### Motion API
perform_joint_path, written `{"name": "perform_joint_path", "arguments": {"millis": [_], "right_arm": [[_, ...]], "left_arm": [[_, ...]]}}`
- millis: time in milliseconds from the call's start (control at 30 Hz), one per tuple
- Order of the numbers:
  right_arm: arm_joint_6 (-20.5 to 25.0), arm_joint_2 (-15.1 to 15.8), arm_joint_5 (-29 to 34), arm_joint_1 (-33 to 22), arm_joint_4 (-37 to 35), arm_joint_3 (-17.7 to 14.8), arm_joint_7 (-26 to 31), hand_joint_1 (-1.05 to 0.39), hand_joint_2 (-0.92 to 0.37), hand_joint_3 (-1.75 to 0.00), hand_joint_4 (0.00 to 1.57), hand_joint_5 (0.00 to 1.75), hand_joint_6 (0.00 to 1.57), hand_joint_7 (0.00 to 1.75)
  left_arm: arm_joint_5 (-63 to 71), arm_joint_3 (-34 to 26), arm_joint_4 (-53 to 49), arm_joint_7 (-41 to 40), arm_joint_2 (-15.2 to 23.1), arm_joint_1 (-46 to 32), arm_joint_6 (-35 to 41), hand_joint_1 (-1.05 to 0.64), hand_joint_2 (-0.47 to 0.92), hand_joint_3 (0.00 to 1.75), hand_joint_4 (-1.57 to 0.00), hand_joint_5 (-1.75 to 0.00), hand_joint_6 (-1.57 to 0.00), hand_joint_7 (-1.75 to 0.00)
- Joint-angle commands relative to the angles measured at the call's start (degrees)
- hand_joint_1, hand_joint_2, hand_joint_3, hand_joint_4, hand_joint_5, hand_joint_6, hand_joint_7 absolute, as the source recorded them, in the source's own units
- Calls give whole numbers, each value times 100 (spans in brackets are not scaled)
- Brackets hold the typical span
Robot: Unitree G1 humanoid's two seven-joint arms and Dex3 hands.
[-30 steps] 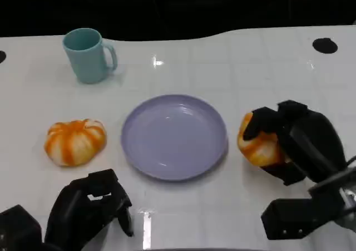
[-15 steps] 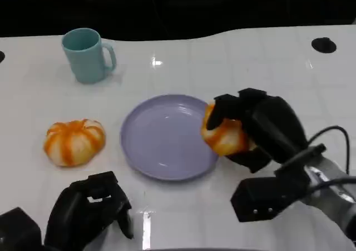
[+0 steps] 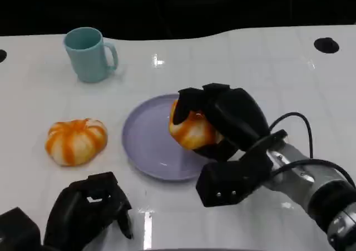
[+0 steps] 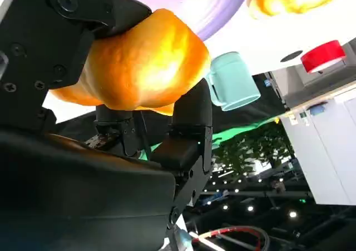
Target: Grasp the bread from the table and place it into the plate.
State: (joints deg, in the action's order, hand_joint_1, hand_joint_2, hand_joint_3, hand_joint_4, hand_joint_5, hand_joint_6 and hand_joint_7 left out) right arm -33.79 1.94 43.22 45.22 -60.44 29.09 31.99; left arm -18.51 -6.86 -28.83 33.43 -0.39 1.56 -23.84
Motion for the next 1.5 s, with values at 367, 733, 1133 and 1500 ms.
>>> {"name": "perform_joint_path", "arguments": {"millis": [367, 733, 1133, 1500], "right_arm": [[641, -182, -50, 502, -395, 128, -571, -32, -82, -21, 59, 40, 75, 7], [1077, 5, -97, 436, -54, 218, -1588, -68, -92, -19, 23, 5, 30, 0], [833, 275, -240, 204, 468, 164, -1851, -75, -92, -21, 22, 5, 27, 0], [-104, 729, -802, -504, 1262, -161, -2018, -66, -92, -16, 30, 9, 31, 2]], "left_arm": [[5, -8, 24, 21, 75, -51, -34, -90, 92, 9, -119, -142, -113, -104], [16, -7, 19, 14, 80, -43, -63, -91, 92, 10, -120, -141, -114, -102], [24, -3, 31, -3, 77, -52, -73, -91, 92, 10, -121, -141, -116, -99], [-1, -5, 41, -1, 64, -47, -47, -91, 92, 10, -120, -141, -116, -98]]}}
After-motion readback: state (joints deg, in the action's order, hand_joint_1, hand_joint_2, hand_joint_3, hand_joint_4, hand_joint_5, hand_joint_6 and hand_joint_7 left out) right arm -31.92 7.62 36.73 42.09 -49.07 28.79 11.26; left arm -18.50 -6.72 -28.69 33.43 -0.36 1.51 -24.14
